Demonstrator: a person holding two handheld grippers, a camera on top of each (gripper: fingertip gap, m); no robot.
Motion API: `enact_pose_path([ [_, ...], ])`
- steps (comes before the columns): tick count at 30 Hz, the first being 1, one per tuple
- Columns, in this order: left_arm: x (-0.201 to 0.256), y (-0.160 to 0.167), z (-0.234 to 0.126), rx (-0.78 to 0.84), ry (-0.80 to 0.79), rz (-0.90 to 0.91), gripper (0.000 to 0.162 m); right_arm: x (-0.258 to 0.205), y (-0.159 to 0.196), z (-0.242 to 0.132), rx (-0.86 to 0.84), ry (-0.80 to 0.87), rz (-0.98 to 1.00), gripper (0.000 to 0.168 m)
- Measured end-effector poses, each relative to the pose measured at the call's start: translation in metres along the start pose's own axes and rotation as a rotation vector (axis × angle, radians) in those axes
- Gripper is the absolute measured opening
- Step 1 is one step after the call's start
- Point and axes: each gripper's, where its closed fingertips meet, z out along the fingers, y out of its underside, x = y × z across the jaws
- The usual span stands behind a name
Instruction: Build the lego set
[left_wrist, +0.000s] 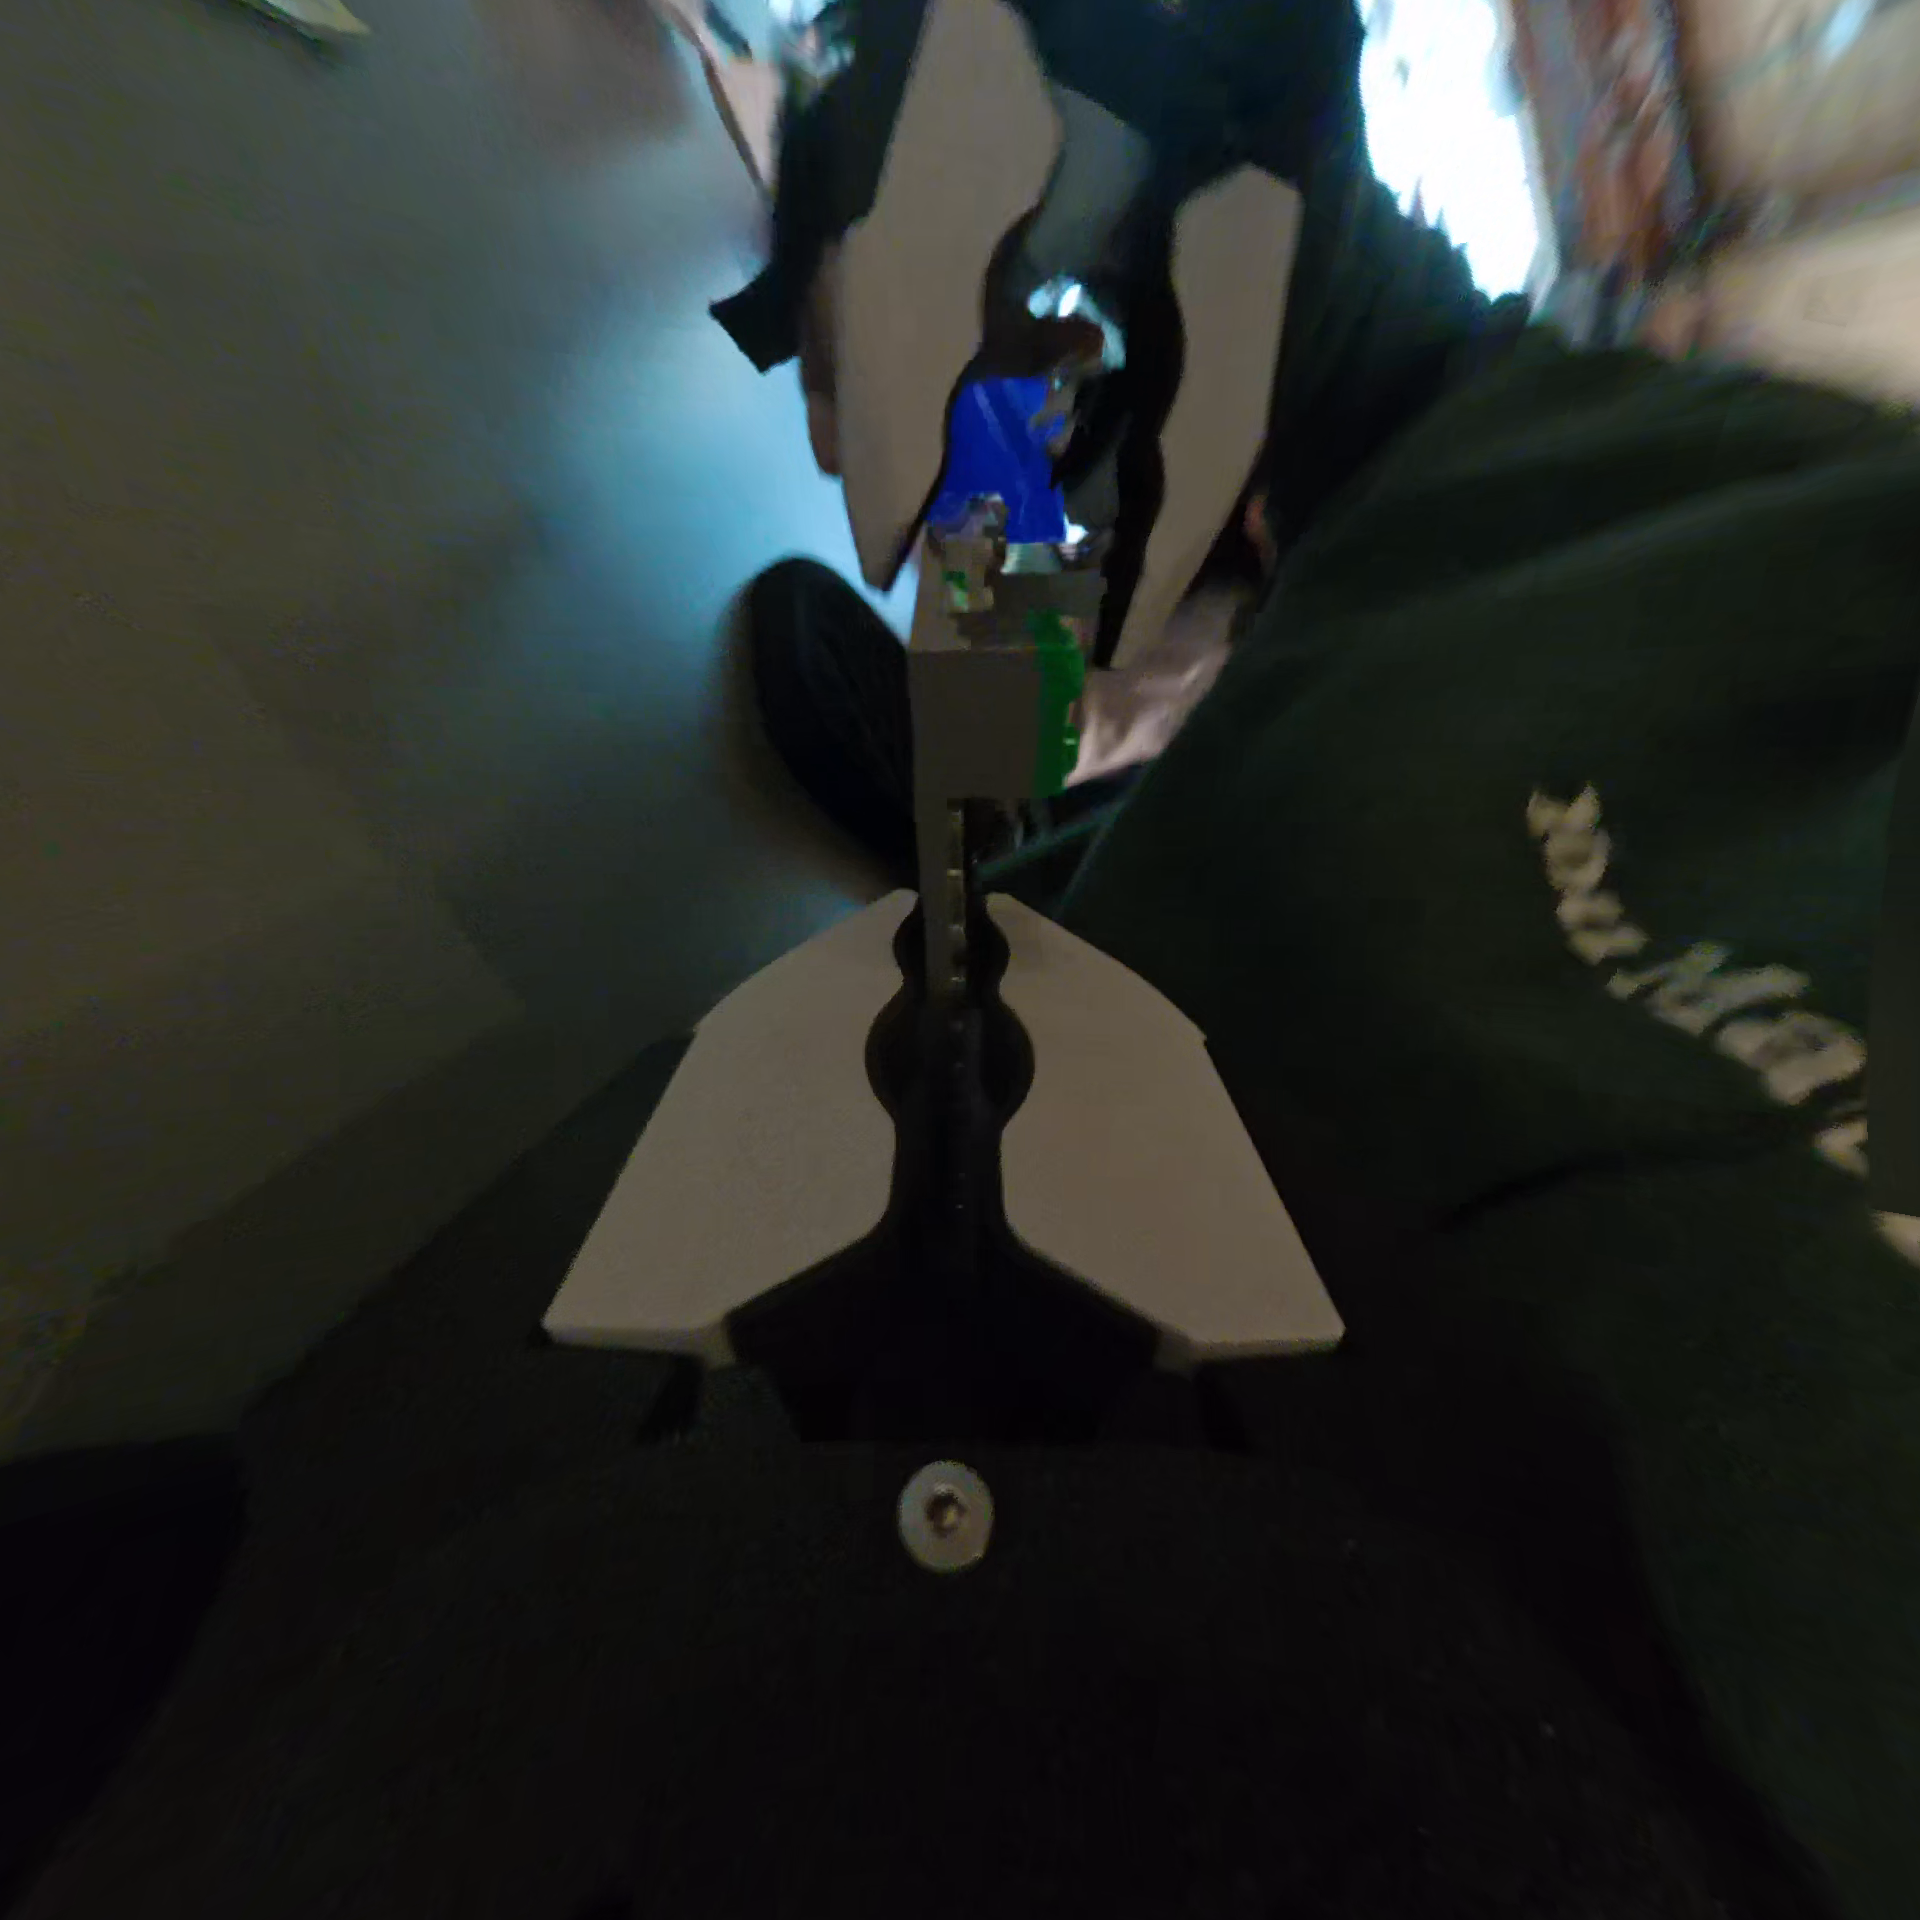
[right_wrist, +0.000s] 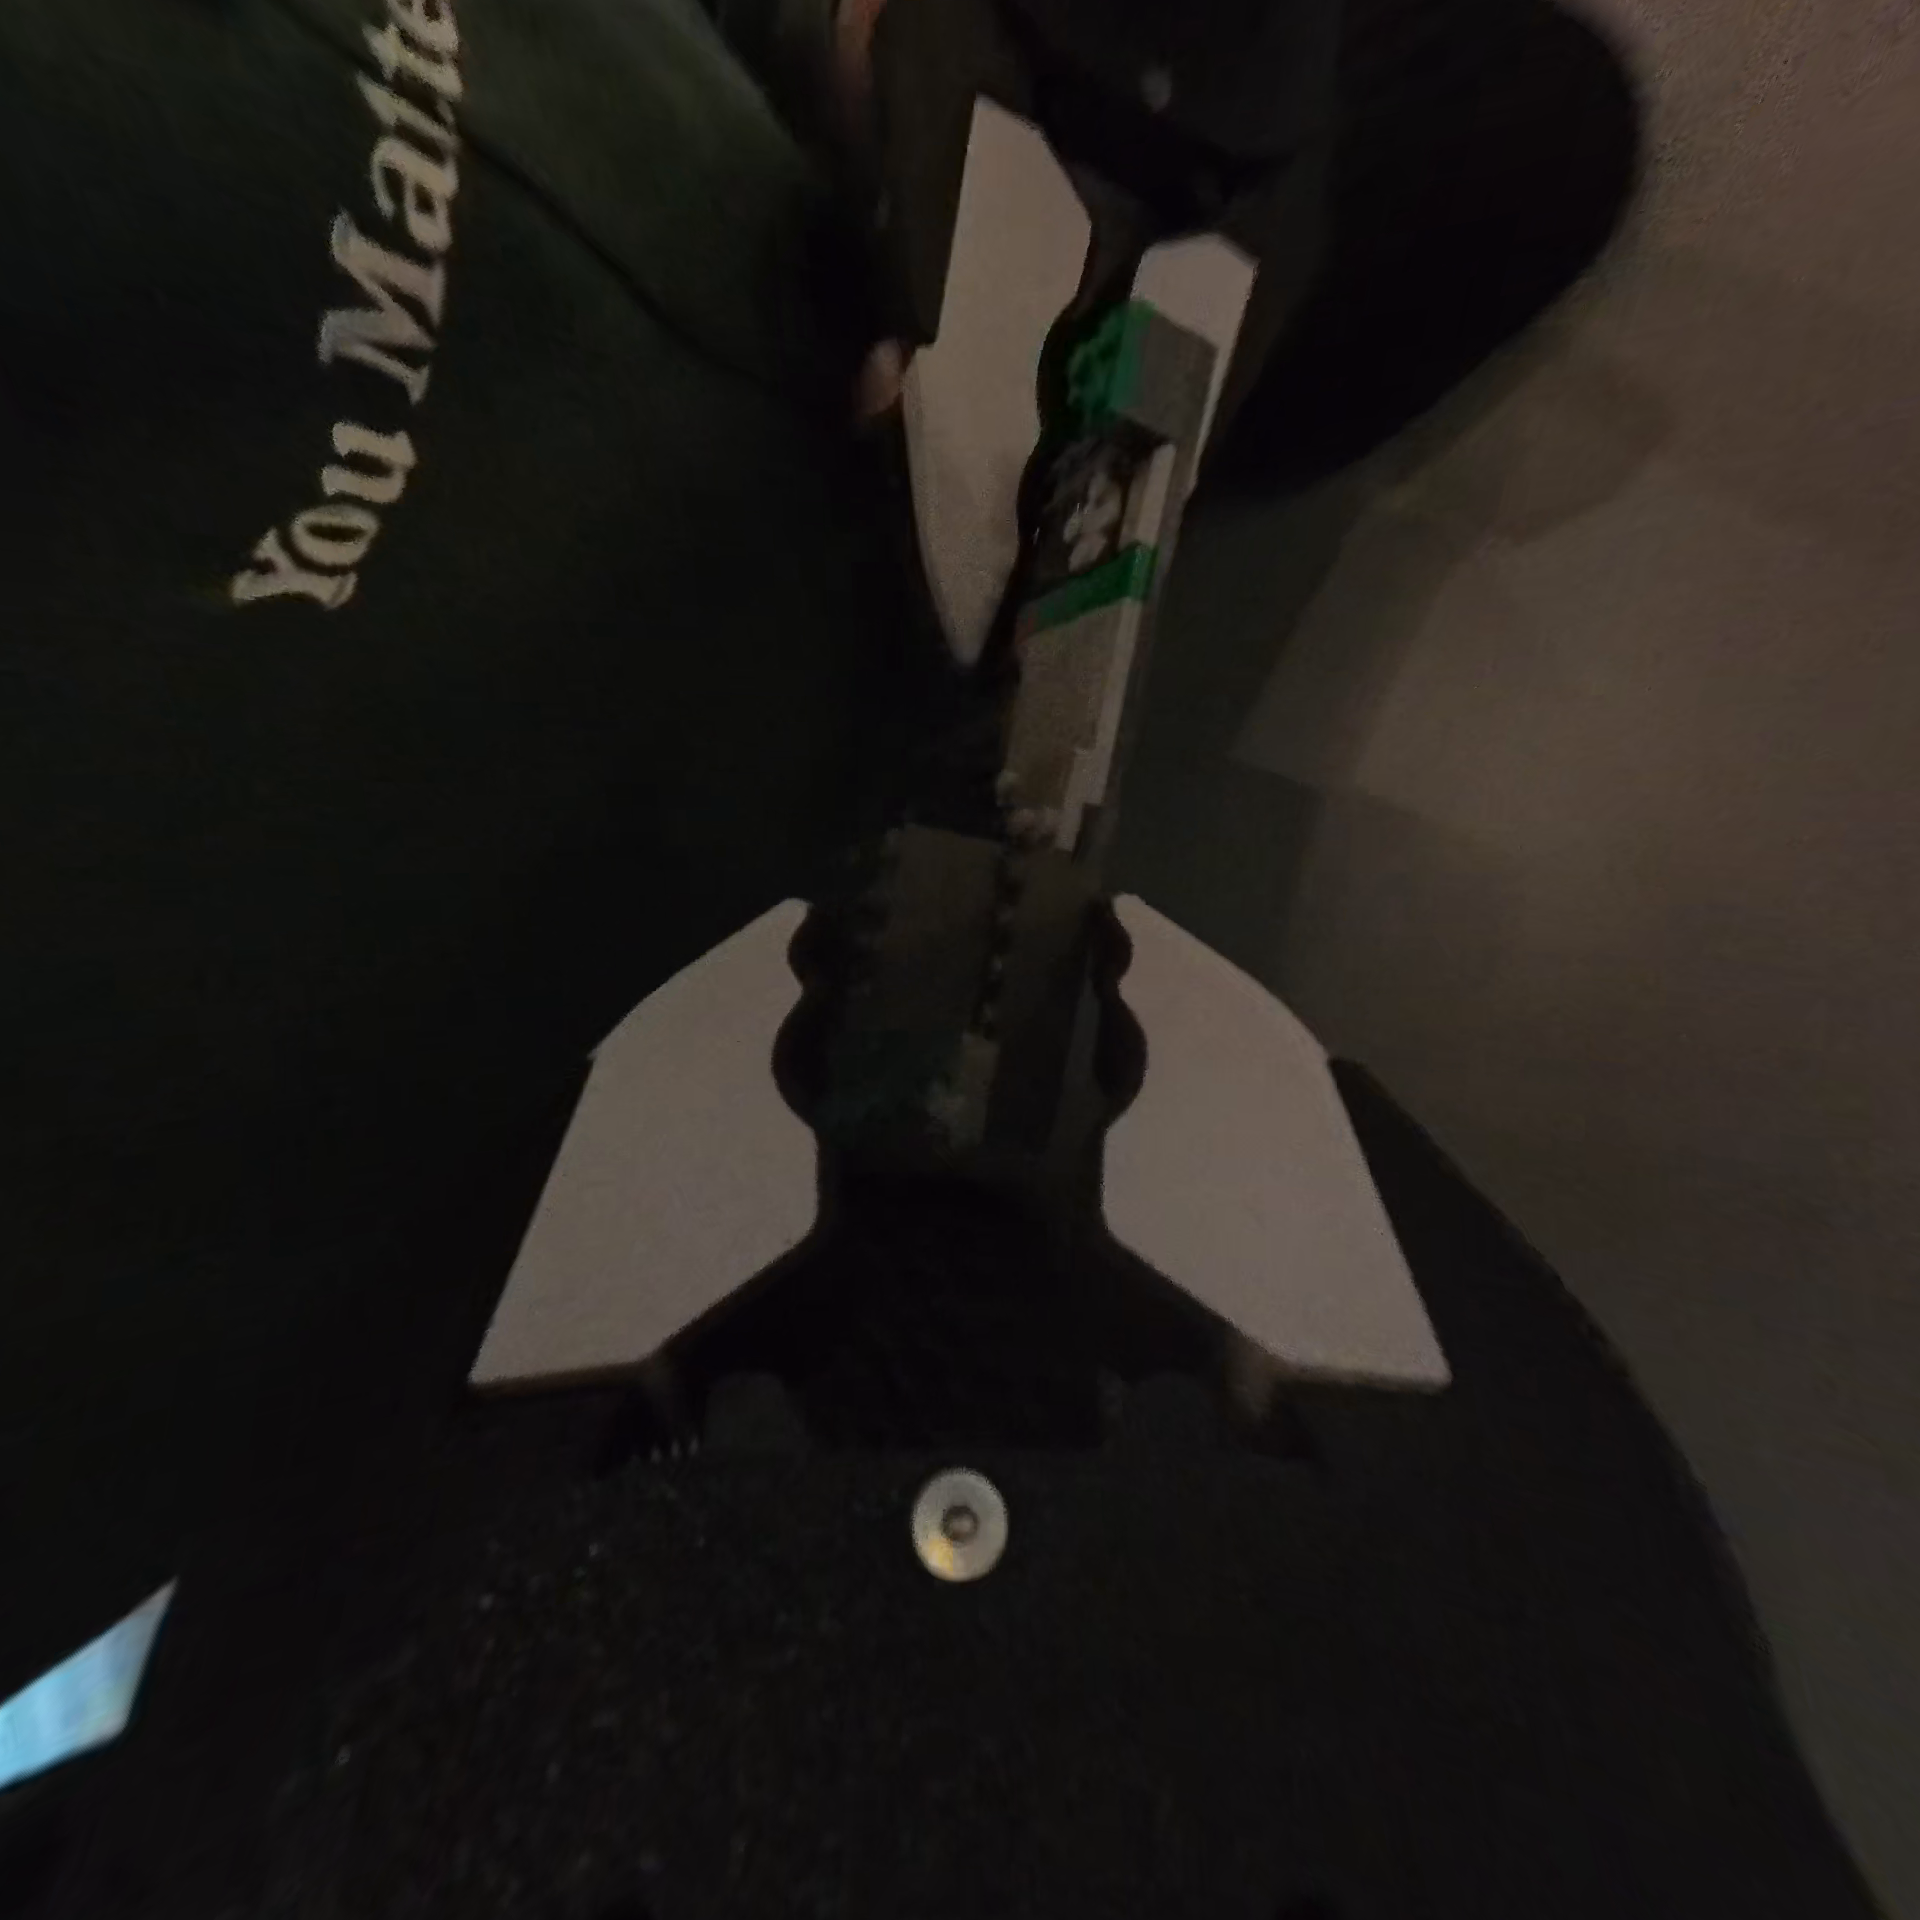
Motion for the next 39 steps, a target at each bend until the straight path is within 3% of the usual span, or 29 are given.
enact_pose_path([
  [4, -0.010, -0.017, -0.005, 0.082, 0.035, -0.135, 0.007, 0.015, -0.020, -0.032, 0.138, 0.274, -0.130, 0.058],
  [8, -0.015, -0.031, -0.009, 0.141, 0.094, -0.246, 0.007, 0.036, -0.017, -0.051, 0.227, 0.637, -0.276, 0.047],
  [11, -0.016, -0.038, -0.010, 0.157, 0.146, -0.318, 0.007, 0.046, -0.009, -0.051, 0.326, 0.743, -0.294, 0.043],
  [14, -0.016, -0.039, -0.008, 0.126, 0.174, -0.347, 0.007, 0.050, -0.006, -0.047, 0.418, 0.706, -0.284, 0.039],
  [17, -0.015, -0.039, -0.002, 0.094, 0.181, -0.348, 0.007, 0.048, -0.007, -0.045, 0.468, 0.648, -0.303, 0.018],
  [22, -0.025, -0.050, -0.006, 0.106, 0.116, -0.271, 0.013, 0.058, -0.007, -0.048, 0.538, 0.574, -0.196, 0.017],
  [25, -0.042, -0.059, -0.016, 0.097, -0.030, -0.111, 0.030, 0.073, -0.003, -0.055, 0.595, 0.517, -0.094, 0.017],
  [28, -0.062, -0.071, -0.035, 0.091, -0.257, 0.122, 0.035, 0.092, 0.003, -0.060, 0.614, 0.492, -0.040, 0.017],
  [33, -0.085, -0.086, -0.057, 0.047, -0.543, 0.408, 0.027, 0.131, 0.011, -0.059, 0.558, 0.551, 0.013, 0.017],
  [39, -0.086, -0.093, -0.050, 0.077, -0.619, 0.508, 0.017, 0.160, 0.013, -0.057, 0.468, 0.625, 0.038, 0.017],
])
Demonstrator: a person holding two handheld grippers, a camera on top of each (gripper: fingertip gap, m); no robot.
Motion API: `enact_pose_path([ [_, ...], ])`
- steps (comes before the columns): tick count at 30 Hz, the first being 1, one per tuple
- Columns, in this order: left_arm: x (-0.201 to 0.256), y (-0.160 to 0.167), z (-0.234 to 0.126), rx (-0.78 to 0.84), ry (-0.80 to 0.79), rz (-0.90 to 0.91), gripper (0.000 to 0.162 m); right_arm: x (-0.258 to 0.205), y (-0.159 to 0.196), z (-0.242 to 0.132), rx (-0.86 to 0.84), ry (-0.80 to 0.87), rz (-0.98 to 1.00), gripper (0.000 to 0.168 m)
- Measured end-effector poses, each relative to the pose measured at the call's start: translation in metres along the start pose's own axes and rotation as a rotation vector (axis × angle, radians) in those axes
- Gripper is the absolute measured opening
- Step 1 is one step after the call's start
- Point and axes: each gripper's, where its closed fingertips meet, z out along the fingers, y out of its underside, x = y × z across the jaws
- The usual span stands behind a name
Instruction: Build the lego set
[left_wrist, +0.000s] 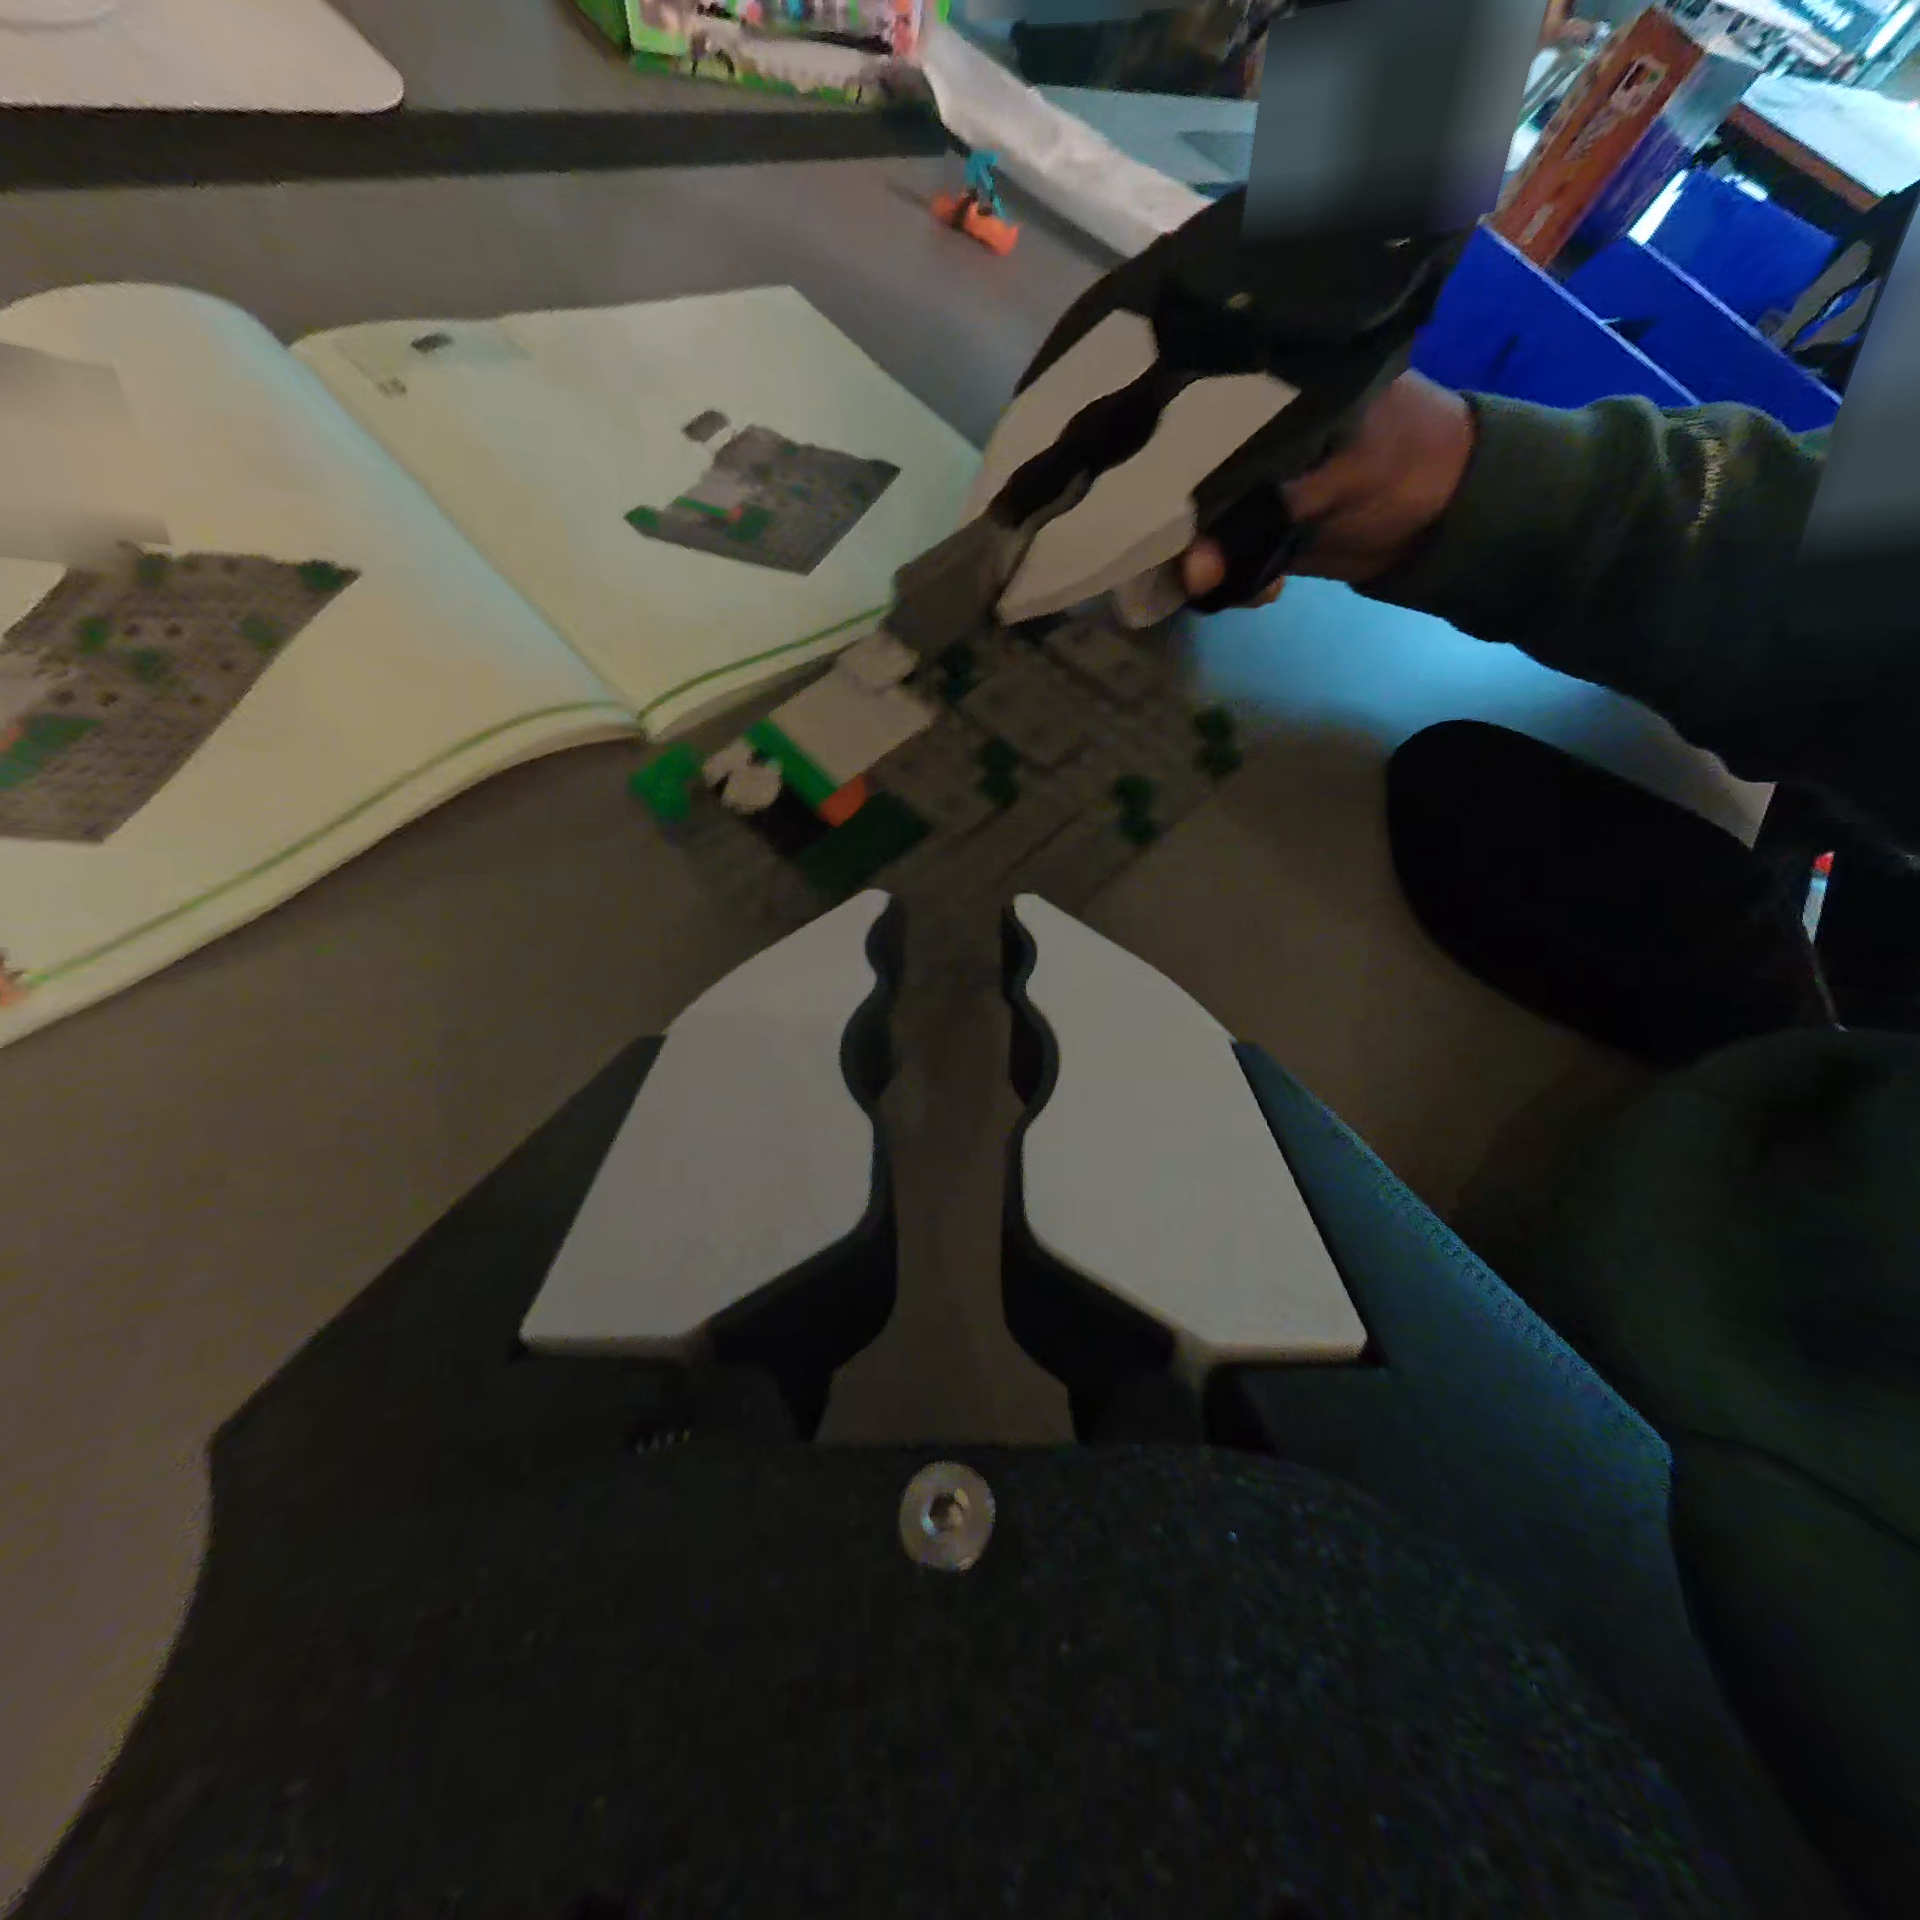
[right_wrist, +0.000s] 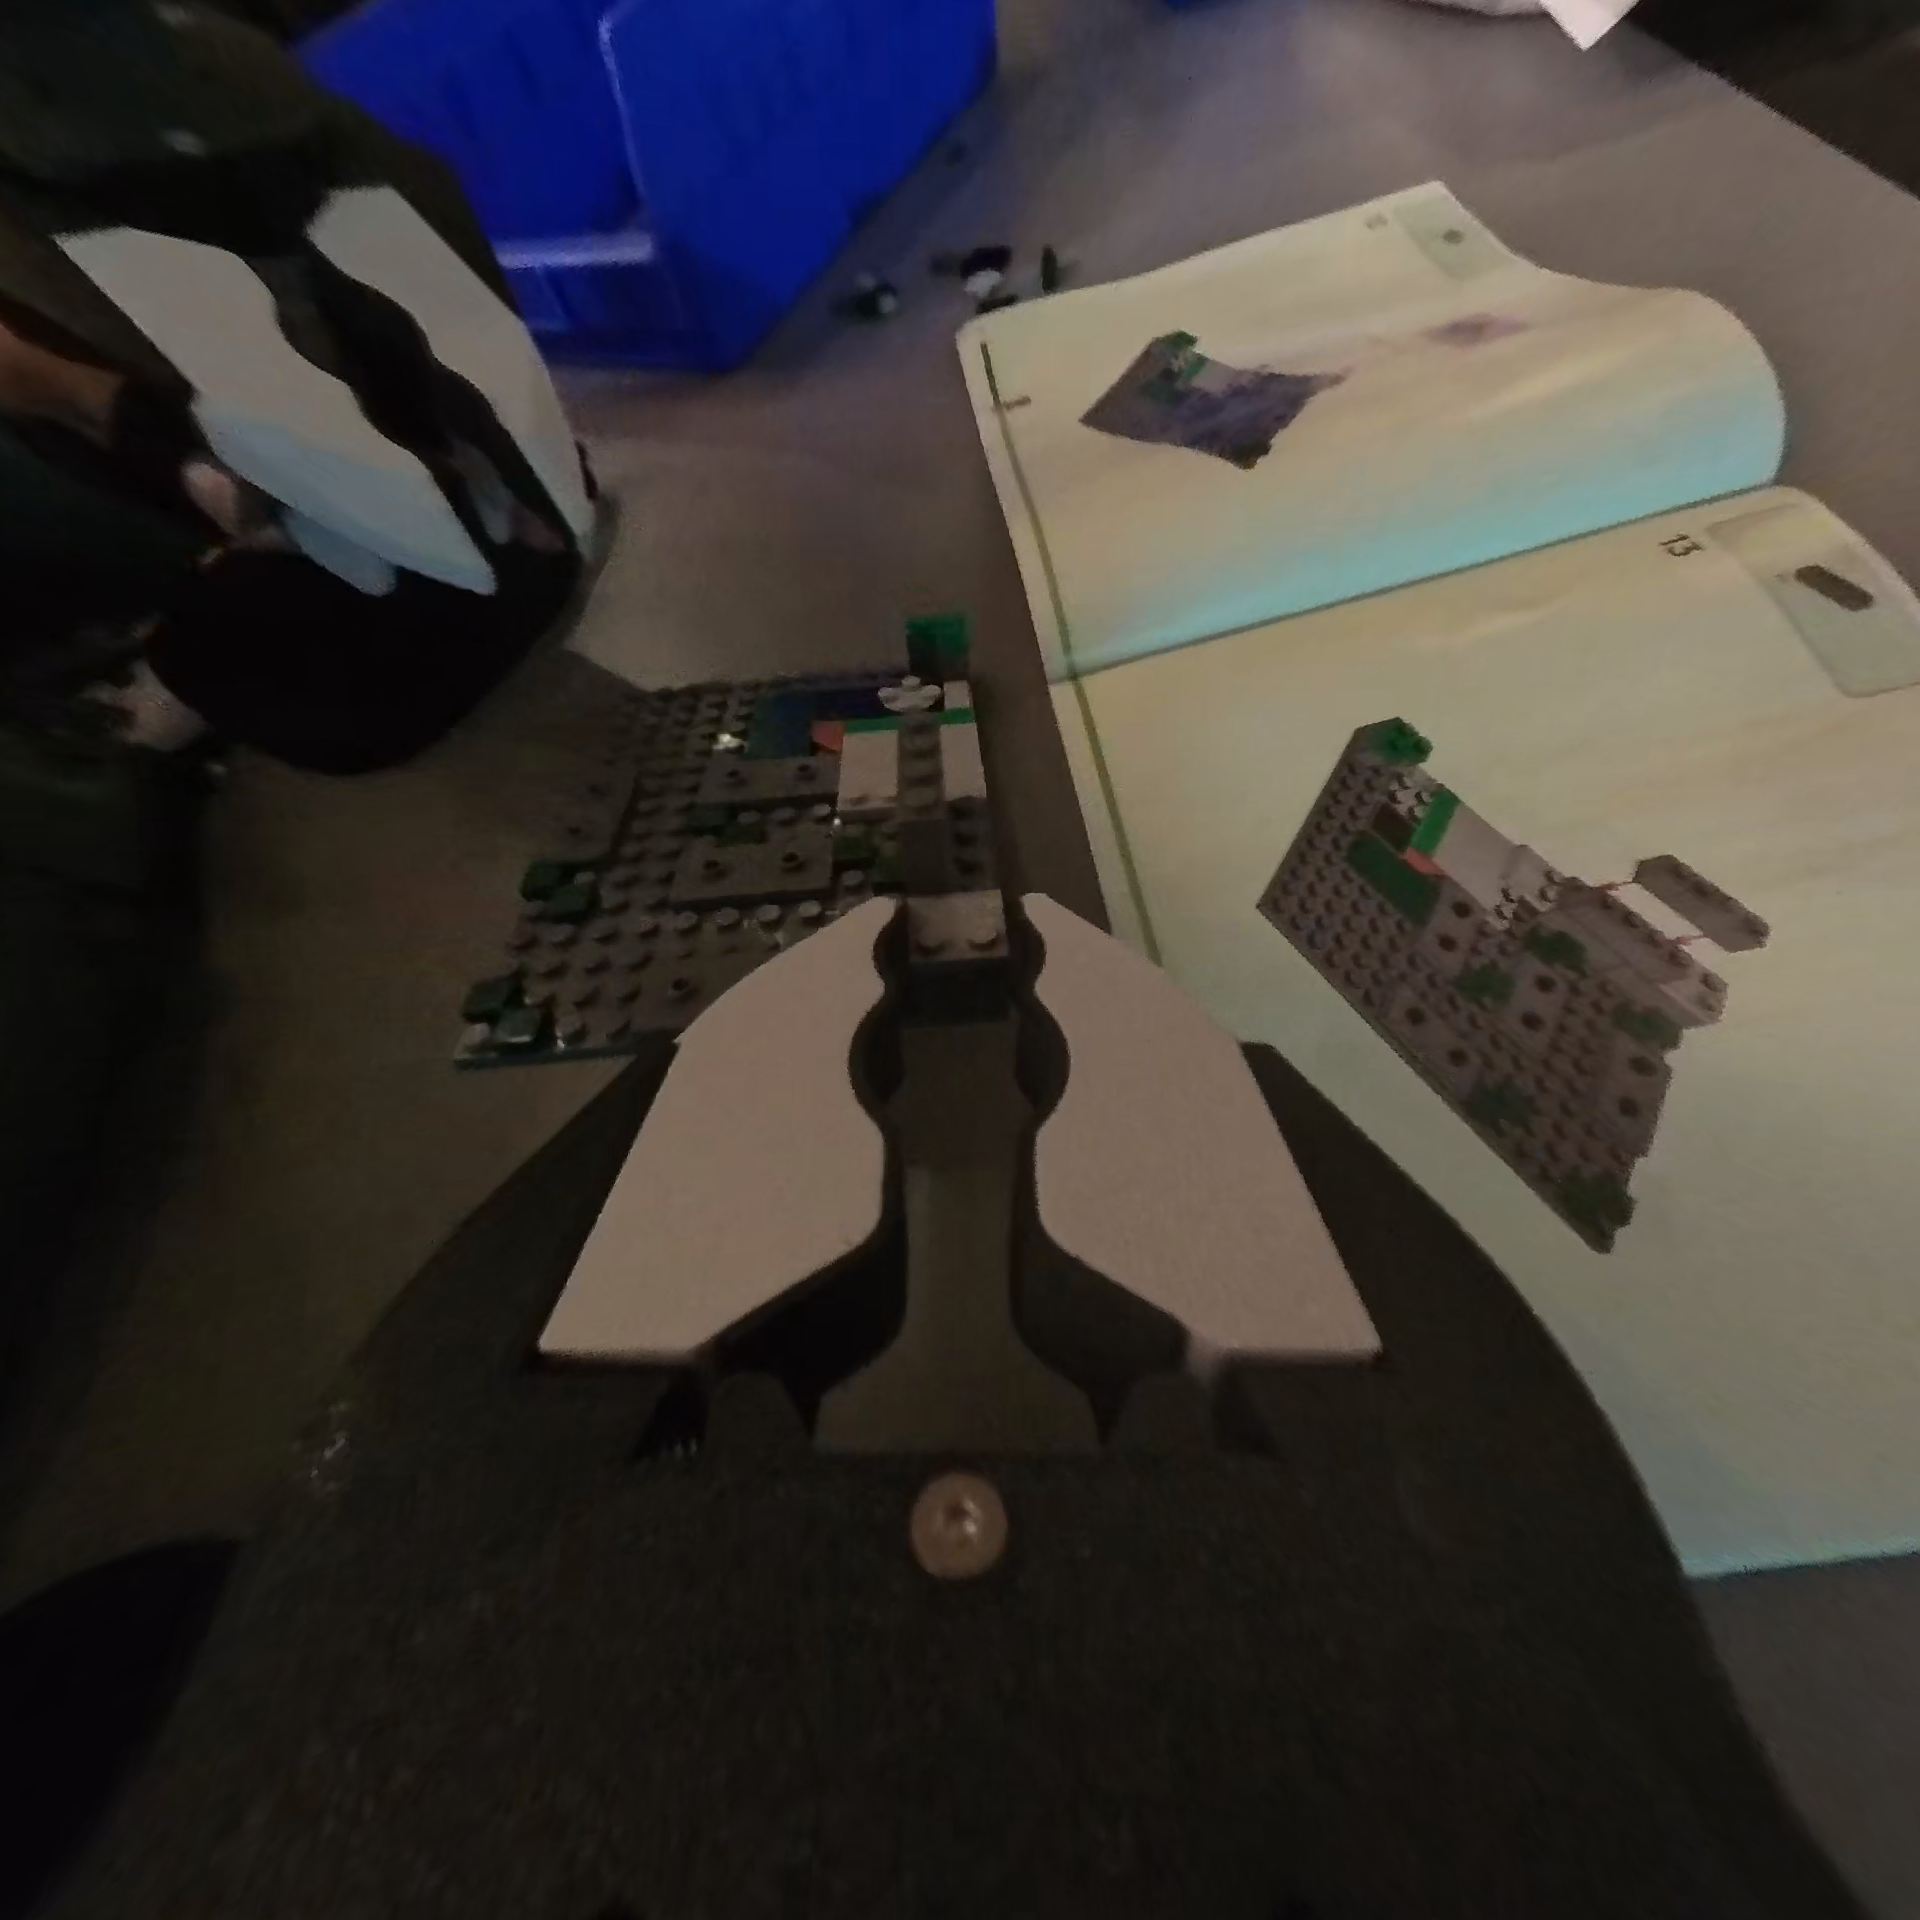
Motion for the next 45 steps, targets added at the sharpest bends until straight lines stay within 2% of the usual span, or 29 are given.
enact_pose_path([
  [5, 0.009, -0.001, 0.009, 0.014, -0.009, 0.036, 0.013, 0.006, 0.012, 0.007, -0.113, 0.023, -0.050, 0.017],
  [8, 0.007, 0.001, 0.015, 0.009, -0.025, 0.052, 0.010, 0.007, 0.012, 0.005, -0.116, 0.048, -0.067, 0.023],
  [12, 0.002, -0.003, 0.018, 0.007, -0.040, 0.060, 0.004, 0.006, 0.002, -0.010, -0.067, 0.134, -0.073, 0.032],
  [15, 0.001, -0.011, 0.016, 0.028, -0.086, 0.092, 0.000, -0.007, -0.019, -0.033, 0.019, 0.278, -0.082, 0.033],
  [18, 0.008, -0.015, 0.012, 0.060, -0.110, 0.090, 0.000, -0.028, -0.034, -0.063, 0.109, 0.486, -0.086, 0.027],
  [20, 0.013, -0.014, 0.005, 0.085, -0.137, 0.086, 0.000, -0.044, -0.036, -0.080, 0.159, 0.608, -0.053, 0.014],
  [22, 0.018, -0.010, -0.001, 0.103, -0.173, 0.083, 0.000, -0.063, -0.034, -0.090, 0.214, 0.679, -0.005, 0.000],
  [24, 0.022, -0.004, -0.006, 0.114, -0.208, 0.080, 0.000, -0.078, -0.028, -0.093, 0.246, 0.728, 0.040, 0.000],
  [31, 0.033, 0.012, -0.010, 0.148, -0.278, 0.082, 0.000, -0.098, -0.003, -0.051, 0.206, 0.760, 0.123, 0.000],
  [36, 0.060, 0.022, -0.004, 0.119, -0.238, 0.092, 0.000, -0.104, 0.013, -0.019, 0.131, 0.765, 0.210, 0.000],
  [45, 0.073, 0.045, 0.005, 0.080, -0.281, 0.128, 0.000, -0.119, 0.016, -0.004, 0.165, 0.859, 0.229, 0.000],
])
